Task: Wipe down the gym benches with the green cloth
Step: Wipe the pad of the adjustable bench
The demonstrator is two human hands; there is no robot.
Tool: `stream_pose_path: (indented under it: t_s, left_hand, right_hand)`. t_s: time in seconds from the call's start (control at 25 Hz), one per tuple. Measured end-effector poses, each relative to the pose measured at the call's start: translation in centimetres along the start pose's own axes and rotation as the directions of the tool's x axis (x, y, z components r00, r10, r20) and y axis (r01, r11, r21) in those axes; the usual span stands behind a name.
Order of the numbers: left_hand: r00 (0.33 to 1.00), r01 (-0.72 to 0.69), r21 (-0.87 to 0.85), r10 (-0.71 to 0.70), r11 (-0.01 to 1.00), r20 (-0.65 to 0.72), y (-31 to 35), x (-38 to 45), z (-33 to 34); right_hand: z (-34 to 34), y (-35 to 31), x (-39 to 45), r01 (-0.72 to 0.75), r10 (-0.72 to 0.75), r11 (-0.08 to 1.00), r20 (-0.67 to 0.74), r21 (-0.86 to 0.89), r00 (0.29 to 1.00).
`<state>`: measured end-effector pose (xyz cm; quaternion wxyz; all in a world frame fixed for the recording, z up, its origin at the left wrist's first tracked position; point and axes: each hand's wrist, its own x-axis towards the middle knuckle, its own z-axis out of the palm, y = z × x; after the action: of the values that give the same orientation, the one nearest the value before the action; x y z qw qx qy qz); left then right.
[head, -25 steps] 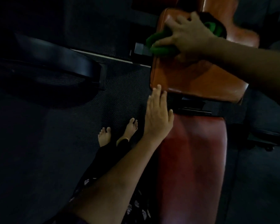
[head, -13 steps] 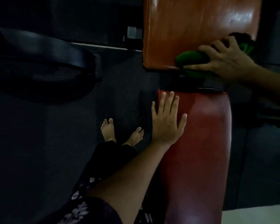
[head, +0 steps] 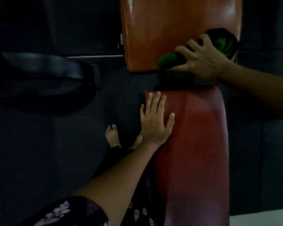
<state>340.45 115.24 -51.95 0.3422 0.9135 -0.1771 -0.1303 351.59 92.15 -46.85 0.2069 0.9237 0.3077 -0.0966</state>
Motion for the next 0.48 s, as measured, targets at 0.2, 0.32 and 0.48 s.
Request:
stream_pose_path:
  t_s: [0.2, 0.32, 0.48]
  left_hand:
    - [1.0, -0.008, 0.047, 0.008, 0.999, 0.008, -0.4, 0.7, 0.2]
    - [0.987, 0.05, 0.088, -0.062, 0.995, 0.146, 0.7, 0.8, -0.5]
    - [0.832, 0.044, 0.22, -0.158, 0.975, 0.532, 1.6, 3.8, -3.7]
  right_hand:
    - [-0.1, -0.6, -4.0, -0.343, 0.267, 0.918, 0.329, 0.199, 0.906]
    - [-2.6, -1.6, -3.1, -0.537, 0.326, 0.758, 0.497, 0.37, 0.804]
    - [-6.7, -4.2, -4.0, -0.673, 0.356, 0.56, 0.594, 0.483, 0.722]
